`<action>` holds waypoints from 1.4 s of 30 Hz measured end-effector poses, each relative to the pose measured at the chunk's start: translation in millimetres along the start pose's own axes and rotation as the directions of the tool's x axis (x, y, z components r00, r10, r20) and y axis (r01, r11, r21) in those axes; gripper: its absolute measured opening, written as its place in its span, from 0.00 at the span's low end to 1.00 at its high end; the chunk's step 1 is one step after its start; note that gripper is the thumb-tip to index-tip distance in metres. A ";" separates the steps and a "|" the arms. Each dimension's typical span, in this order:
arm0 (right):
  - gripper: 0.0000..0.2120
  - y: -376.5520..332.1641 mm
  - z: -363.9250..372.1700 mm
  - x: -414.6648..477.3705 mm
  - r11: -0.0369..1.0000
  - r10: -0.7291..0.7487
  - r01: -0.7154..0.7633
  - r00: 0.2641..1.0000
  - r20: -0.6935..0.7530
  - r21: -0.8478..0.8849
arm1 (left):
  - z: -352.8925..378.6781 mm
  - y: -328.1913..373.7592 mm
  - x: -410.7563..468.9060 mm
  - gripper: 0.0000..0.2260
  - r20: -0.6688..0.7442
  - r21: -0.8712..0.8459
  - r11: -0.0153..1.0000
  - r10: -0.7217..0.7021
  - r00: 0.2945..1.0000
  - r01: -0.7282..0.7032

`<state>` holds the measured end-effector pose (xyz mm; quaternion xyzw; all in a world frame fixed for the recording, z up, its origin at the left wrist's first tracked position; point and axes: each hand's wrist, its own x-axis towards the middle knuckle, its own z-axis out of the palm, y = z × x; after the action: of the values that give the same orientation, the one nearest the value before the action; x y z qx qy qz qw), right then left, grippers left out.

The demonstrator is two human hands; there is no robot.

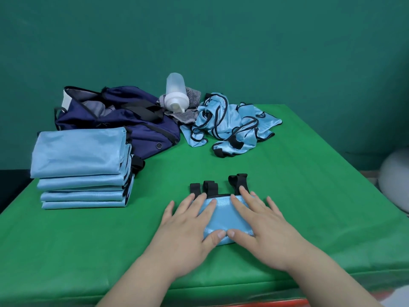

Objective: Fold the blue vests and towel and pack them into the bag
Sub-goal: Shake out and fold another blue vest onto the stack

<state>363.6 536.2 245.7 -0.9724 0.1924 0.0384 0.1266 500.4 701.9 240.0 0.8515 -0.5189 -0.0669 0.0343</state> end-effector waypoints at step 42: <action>0.42 -264.8 69.9 29.8 0.949 -0.308 0.303 0.950 -0.053 -0.085 | -27.7 -259.4 -199.0 0.41 -0.117 0.237 0.961 -0.118 0.986 0.143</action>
<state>491.0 780.3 235.9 -0.9953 0.0420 -0.0065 0.0874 642.5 997.4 249.8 0.8839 -0.4634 0.0392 -0.0491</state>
